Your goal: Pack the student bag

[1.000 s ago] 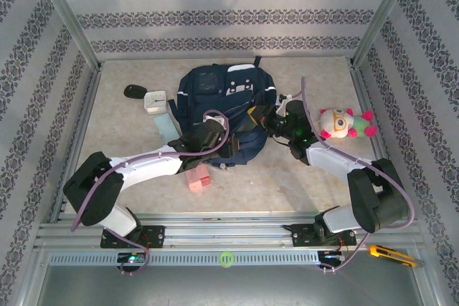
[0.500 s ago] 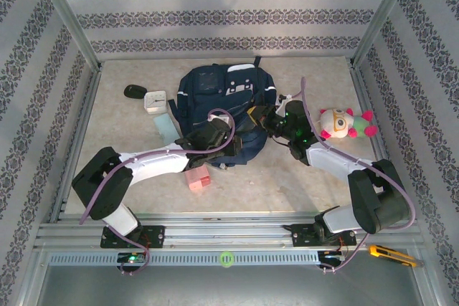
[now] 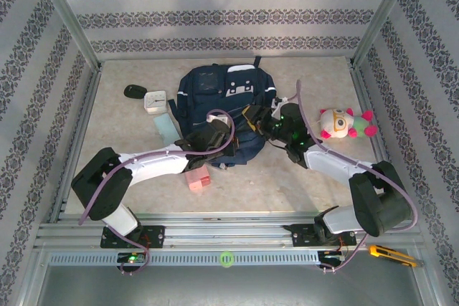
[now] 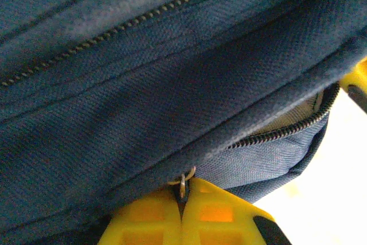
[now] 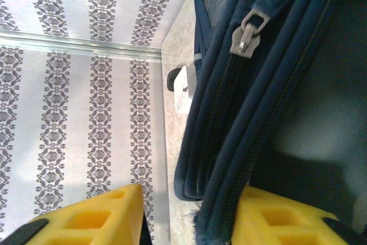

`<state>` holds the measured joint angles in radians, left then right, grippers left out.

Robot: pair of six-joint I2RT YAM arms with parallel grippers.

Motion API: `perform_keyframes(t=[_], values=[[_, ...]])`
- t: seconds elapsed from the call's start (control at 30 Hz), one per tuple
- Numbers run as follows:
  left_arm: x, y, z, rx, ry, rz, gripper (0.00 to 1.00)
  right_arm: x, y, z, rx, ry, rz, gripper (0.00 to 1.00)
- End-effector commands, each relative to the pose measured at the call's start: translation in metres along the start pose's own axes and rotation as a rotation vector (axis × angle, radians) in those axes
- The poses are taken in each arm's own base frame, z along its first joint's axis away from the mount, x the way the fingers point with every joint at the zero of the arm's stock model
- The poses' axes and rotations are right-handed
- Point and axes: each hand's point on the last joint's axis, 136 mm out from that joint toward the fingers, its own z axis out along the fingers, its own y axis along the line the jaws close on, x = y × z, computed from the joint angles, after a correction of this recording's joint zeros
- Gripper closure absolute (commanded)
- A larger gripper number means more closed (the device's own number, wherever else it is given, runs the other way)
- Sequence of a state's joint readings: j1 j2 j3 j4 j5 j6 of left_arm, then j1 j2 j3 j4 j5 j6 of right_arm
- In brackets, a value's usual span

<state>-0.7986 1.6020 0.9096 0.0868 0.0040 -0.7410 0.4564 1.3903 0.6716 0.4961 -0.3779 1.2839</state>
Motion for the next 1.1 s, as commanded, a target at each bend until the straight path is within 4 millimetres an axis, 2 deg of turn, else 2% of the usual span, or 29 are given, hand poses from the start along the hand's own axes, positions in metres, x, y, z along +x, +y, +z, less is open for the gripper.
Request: perform_keyframes(t=[0.0, 0.23, 0.27, 0.3, 0.37, 0.4, 0.43, 0.6, 0.77, 0.93, 1.07], values=[[-0.007, -0.017, -0.008, 0.070, -0.033, 0.017, 1.00, 0.007, 0.008, 0.005, -0.033, -0.008, 0.003, 0.52], [-0.008, -0.026, -0.012, 0.115, -0.032, 0.039, 1.00, 0.014, -0.001, 0.024, 0.003, -0.007, 0.021, 0.50], [-0.009, -0.026, -0.013, 0.115, -0.035, 0.040, 1.00, 0.015, -0.003, 0.027, 0.006, -0.004, 0.022, 0.55], [-0.008, -0.025, -0.014, 0.113, -0.035, 0.042, 1.00, 0.015, -0.003, 0.029, 0.006, 0.000, 0.021, 0.64], [-0.007, -0.019, -0.018, 0.087, -0.034, 0.048, 1.00, 0.013, -0.005, 0.030, 0.003, 0.005, 0.014, 0.89], [-0.006, -0.013, -0.019, 0.064, -0.031, 0.050, 1.00, 0.010, -0.004, 0.029, 0.001, 0.004, 0.005, 0.96], [-0.004, -0.005, -0.021, 0.033, -0.025, 0.051, 1.00, 0.007, -0.003, 0.025, -0.005, 0.002, -0.005, 1.00], [-0.007, 0.038, -0.041, -0.086, -0.025, 0.057, 1.00, -0.009, 0.008, 0.003, -0.049, 0.040, -0.053, 1.00], [-0.028, 0.076, -0.064, -0.176, -0.052, 0.070, 1.00, -0.024, 0.038, -0.016, -0.157, 0.128, -0.086, 1.00], [-0.052, 0.102, -0.076, -0.232, -0.072, 0.088, 1.00, -0.037, 0.060, -0.024, -0.232, 0.192, -0.111, 1.00], [-0.067, 0.120, -0.082, -0.271, -0.082, 0.103, 1.00, -0.046, 0.071, -0.028, -0.271, 0.224, -0.110, 1.00]])
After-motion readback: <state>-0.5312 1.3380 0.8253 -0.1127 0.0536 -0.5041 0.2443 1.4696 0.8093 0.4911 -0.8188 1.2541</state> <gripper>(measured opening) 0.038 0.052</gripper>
